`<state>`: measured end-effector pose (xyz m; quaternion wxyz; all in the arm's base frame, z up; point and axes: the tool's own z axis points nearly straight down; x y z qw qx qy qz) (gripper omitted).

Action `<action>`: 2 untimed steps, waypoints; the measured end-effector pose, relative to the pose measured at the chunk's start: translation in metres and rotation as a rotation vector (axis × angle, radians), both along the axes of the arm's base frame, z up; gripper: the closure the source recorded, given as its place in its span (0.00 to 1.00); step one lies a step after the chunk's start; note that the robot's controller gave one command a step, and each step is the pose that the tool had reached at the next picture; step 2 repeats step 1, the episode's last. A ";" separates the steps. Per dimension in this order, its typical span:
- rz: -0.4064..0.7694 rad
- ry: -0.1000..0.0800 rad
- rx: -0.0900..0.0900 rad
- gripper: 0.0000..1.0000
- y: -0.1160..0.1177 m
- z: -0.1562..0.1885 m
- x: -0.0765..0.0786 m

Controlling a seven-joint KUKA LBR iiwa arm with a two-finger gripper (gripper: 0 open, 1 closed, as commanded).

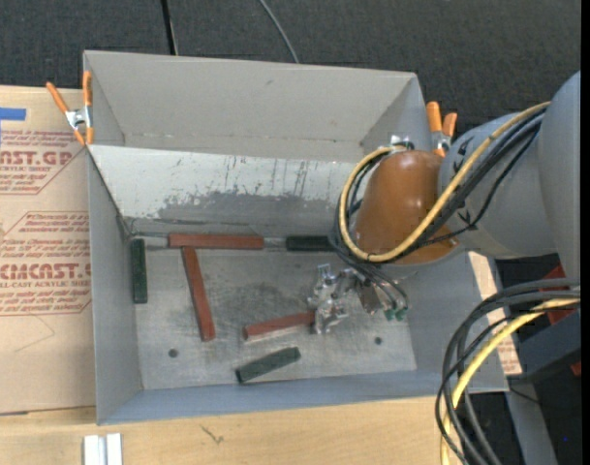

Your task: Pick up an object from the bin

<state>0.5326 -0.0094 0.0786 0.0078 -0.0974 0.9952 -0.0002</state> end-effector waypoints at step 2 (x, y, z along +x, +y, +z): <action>0.020 0.011 -0.001 1.00 0.005 0.148 -0.012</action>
Offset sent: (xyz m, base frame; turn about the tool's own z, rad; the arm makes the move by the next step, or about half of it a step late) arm 0.0000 0.0000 0.0000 0.0000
